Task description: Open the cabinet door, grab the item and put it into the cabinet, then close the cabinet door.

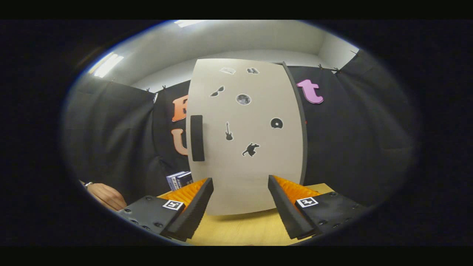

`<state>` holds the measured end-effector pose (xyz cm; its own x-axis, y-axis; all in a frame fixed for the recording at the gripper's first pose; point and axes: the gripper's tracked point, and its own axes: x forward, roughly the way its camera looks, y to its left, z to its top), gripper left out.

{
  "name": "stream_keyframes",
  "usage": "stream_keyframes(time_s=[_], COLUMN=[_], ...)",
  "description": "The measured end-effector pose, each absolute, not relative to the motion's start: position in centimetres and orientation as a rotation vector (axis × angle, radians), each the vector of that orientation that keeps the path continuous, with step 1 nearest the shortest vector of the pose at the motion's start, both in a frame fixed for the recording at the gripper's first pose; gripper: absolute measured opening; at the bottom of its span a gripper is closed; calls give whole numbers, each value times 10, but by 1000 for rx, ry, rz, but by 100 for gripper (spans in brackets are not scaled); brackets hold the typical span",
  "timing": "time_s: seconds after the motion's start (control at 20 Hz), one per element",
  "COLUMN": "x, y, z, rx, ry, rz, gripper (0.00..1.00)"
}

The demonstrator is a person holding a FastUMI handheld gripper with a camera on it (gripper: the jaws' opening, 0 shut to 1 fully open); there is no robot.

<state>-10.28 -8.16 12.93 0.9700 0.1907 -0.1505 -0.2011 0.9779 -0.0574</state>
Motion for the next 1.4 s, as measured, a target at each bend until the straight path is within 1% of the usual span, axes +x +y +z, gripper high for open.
stream_keyframes(time_s=[0.1, 0.4, 0.65, 0.95, 1.1, 1.4], x=[-104, -115, -133, -142, -147, -152], y=[-93, -113, -134, -165, -170, -160], z=[123, 110, 117, 122, 124, 129], rx=[-63, -20, -28, -62, -64, -53], ry=[142, 153, 145, 155, 160, 153], rz=[159, 134, 113, 42, 21, 33], gripper=[96, 96, 96, 96, 96, 96])
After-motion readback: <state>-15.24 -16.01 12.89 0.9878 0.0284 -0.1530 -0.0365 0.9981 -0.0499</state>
